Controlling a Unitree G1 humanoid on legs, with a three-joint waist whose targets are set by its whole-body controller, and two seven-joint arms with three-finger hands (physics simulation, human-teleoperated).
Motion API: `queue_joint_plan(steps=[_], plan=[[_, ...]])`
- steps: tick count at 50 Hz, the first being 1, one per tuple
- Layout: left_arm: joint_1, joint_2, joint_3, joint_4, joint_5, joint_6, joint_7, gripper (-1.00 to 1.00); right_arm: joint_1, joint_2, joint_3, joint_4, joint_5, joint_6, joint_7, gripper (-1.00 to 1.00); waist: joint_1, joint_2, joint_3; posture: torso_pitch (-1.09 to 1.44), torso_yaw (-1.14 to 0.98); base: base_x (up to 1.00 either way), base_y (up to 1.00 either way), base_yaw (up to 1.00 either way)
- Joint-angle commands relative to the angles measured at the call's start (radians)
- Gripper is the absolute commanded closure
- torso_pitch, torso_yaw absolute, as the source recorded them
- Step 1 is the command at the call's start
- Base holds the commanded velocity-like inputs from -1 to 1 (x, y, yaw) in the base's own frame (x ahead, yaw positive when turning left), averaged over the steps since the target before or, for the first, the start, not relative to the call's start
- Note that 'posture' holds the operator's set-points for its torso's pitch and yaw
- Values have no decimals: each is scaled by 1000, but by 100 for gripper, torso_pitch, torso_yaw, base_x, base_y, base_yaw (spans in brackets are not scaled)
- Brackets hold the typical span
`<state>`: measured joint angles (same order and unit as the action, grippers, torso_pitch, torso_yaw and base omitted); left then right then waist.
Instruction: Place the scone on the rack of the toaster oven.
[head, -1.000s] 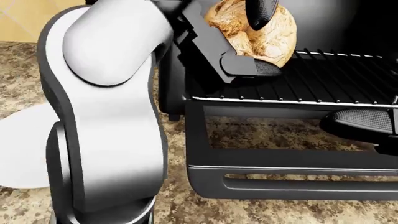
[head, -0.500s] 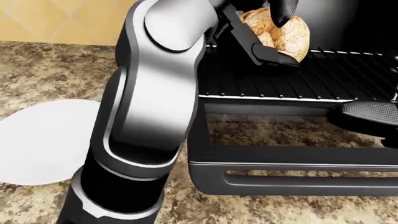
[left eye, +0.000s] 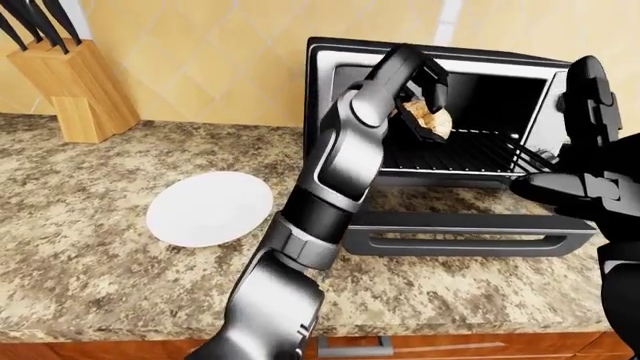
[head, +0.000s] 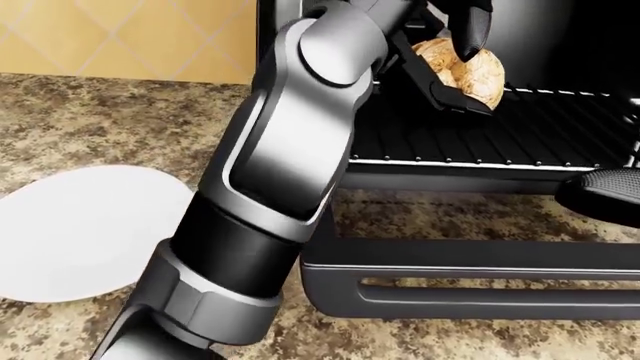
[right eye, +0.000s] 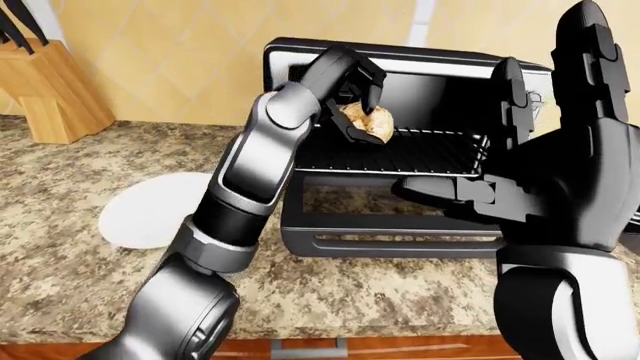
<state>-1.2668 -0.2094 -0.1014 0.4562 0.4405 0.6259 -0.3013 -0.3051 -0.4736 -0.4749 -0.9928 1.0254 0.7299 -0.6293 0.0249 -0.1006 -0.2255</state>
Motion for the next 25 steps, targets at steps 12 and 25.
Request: queue_joint_plan(steps=[12,25], plan=[[-88,35,39,174,-90,-133,97,100,-7,-1,-14,5,-20,-31,20,-100,-2,-6,-10,-33,0,0,0,0],[-140,63,47,312,-144,-182,138,100,-19,-10,-11,1,-2,-28,0,-100,-4,-5,-11,-33,0,0,0,0]])
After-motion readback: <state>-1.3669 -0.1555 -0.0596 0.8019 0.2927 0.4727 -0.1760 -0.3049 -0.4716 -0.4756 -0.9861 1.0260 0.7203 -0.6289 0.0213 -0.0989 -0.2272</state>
